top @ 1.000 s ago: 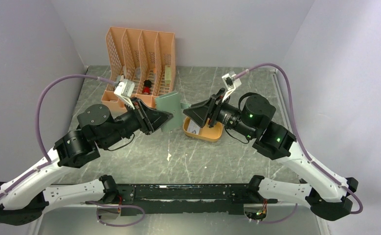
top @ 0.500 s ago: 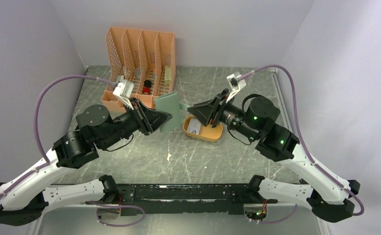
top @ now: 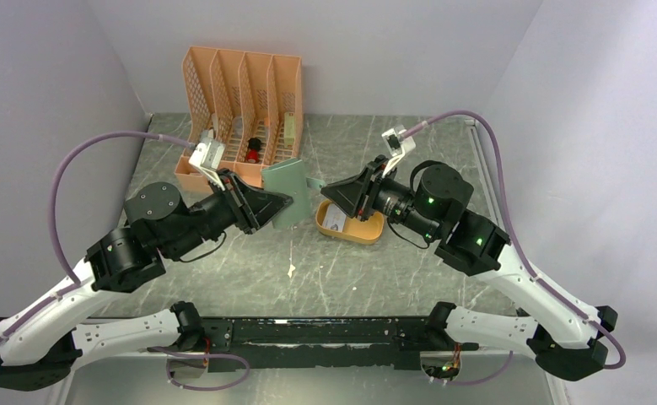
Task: Put the credit cards into the card holder
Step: Close the card holder at the center of the board.
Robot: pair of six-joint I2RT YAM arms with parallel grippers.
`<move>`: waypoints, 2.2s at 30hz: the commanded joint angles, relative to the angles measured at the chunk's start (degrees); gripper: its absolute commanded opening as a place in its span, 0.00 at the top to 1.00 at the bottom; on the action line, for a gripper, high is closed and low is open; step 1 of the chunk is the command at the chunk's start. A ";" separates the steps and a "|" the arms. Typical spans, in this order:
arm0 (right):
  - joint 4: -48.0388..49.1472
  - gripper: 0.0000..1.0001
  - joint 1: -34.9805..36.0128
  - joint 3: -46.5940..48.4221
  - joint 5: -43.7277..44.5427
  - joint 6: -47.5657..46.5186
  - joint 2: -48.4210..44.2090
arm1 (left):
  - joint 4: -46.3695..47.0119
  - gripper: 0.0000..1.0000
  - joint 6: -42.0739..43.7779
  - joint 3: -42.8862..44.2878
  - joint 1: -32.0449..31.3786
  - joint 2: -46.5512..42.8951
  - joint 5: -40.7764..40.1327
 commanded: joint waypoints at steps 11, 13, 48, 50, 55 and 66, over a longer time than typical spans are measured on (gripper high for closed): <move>0.68 0.79 0.17 1.18 -1.42 0.42 0.80 | 1.54 0.95 0.08 1.25 0.12 -1.35 0.48; 0.85 0.79 0.17 1.26 -1.42 0.46 0.87 | 1.49 0.95 0.01 1.16 0.13 -1.51 0.40; -14.74 1.00 0.16 19.70 -15.09 -19.87 9.80 | -0.25 0.95 5.02 5.72 0.12 3.37 -0.45; -16.40 1.00 0.25 21.04 -15.86 -21.68 10.73 | -0.57 0.95 5.44 6.33 0.12 3.99 -0.35; -19.61 1.00 0.26 22.78 -15.37 -25.93 12.05 | -0.72 0.95 6.25 7.32 0.11 4.99 -0.06; -21.57 1.00 1.95 23.15 -13.55 -27.82 13.26 | -0.32 0.95 7.15 8.30 0.12 6.69 0.86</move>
